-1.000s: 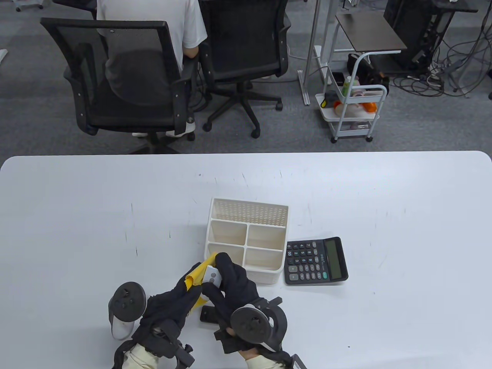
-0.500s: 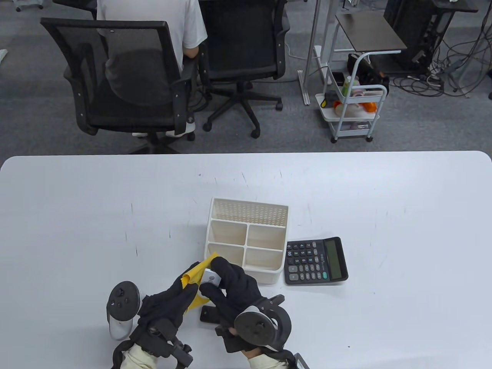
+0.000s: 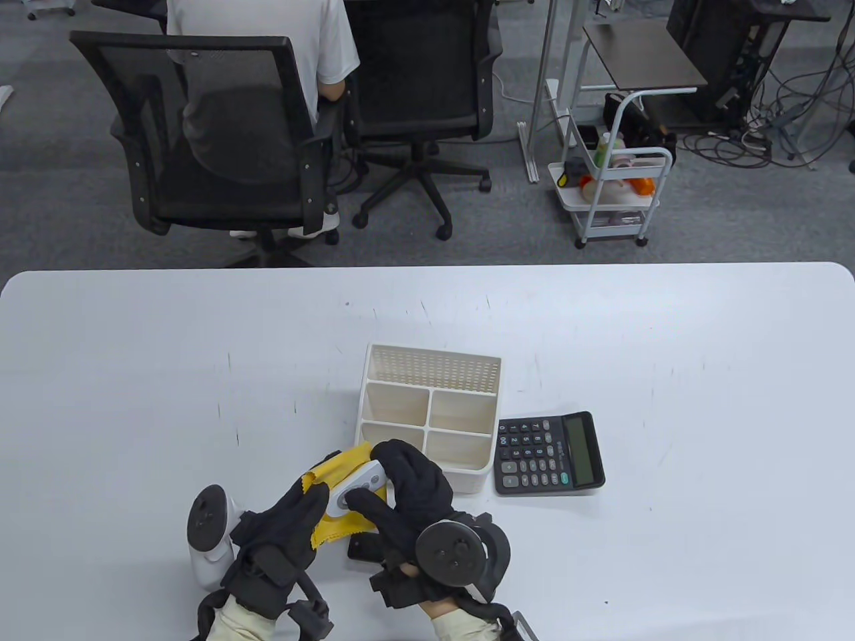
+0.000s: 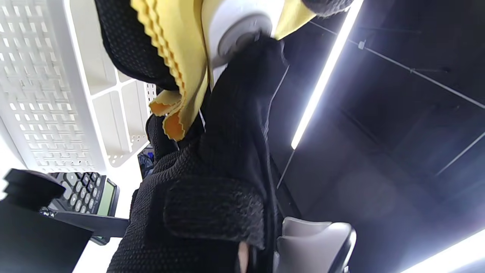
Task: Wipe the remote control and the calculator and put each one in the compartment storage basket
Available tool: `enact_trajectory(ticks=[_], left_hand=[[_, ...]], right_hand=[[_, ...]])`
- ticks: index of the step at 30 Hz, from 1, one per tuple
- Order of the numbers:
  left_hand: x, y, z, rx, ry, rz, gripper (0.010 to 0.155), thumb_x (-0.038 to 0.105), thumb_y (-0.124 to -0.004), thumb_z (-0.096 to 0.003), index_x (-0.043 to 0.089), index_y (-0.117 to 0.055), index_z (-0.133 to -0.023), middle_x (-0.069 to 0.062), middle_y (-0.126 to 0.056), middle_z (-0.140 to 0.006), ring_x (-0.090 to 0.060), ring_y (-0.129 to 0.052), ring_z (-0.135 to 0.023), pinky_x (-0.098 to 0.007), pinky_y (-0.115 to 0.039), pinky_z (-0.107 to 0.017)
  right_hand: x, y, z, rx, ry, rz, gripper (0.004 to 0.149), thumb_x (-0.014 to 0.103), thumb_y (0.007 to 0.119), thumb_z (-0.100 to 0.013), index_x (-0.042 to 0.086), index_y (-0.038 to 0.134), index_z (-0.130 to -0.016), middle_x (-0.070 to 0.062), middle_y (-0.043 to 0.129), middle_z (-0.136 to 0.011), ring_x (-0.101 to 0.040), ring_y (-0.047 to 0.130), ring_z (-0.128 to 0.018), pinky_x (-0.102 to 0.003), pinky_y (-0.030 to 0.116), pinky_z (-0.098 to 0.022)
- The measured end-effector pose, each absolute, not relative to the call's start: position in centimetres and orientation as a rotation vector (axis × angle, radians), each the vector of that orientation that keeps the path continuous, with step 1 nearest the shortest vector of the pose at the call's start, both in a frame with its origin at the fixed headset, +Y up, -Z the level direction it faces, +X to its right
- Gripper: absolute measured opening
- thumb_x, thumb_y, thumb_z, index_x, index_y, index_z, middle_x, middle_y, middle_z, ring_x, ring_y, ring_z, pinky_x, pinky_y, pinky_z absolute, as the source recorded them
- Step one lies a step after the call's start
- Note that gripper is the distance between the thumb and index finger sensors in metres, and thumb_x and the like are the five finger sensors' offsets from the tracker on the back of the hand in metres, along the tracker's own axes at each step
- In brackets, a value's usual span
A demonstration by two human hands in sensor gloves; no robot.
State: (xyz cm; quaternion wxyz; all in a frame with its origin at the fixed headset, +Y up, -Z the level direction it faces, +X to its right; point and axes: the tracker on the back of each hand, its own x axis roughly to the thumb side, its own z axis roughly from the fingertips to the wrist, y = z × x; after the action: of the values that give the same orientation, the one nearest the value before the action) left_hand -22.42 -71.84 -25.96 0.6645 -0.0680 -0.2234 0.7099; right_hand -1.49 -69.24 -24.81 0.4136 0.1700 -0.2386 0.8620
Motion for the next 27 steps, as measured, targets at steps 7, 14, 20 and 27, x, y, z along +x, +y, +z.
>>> enact_trajectory(ticks=[7, 14, 20, 27], left_hand=[[-22.4, -71.9, -26.0, -0.167, -0.489, 1.578, 0.056, 0.044, -0.062, -0.0599, 0.023, -0.054, -0.111, -0.021, -0.065, -0.111, -0.039, -0.093, -0.087, -0.044, -0.088, -0.060], [-22.6, -71.5, -26.0, -0.144, -0.480, 1.536, 0.053, 0.036, -0.065, -0.0588, 0.020, -0.058, -0.109, -0.022, -0.070, -0.108, -0.039, -0.096, -0.084, -0.044, -0.090, -0.058], [-22.5, -71.4, -25.9, -0.134, -0.468, 1.514, 0.054, 0.034, -0.063, -0.0593, 0.018, -0.054, -0.110, -0.028, -0.057, -0.109, -0.047, -0.083, -0.093, -0.050, -0.084, -0.064], [-22.7, -71.5, -25.8, -0.122, -0.424, 1.468, 0.055, 0.032, -0.063, -0.0590, 0.013, -0.052, -0.109, -0.033, -0.057, -0.104, -0.048, -0.083, -0.091, -0.050, -0.085, -0.062]], right_hand=[[-1.4, -69.0, -25.0, 0.417, -0.609, 2.163, 0.064, 0.043, 0.074, -0.048, 0.005, 0.071, -0.099, -0.023, 0.073, -0.099, -0.042, 0.081, -0.080, -0.071, 0.058, -0.058], [0.4, -68.9, -25.7, 0.310, -0.637, 2.090, 0.061, 0.040, 0.079, -0.046, 0.006, 0.073, -0.096, -0.020, 0.077, -0.095, -0.035, 0.088, -0.073, -0.065, 0.065, -0.057], [0.5, -68.4, -25.2, 0.366, -0.685, 2.054, 0.055, 0.033, 0.086, -0.045, 0.009, 0.075, -0.093, -0.018, 0.081, -0.093, -0.022, 0.096, -0.062, -0.055, 0.074, -0.053], [-0.8, -67.6, -24.3, 0.503, -0.854, 2.143, 0.054, 0.030, 0.087, -0.046, 0.009, 0.076, -0.093, -0.014, 0.089, -0.083, -0.022, 0.098, -0.052, -0.053, 0.076, -0.051]])
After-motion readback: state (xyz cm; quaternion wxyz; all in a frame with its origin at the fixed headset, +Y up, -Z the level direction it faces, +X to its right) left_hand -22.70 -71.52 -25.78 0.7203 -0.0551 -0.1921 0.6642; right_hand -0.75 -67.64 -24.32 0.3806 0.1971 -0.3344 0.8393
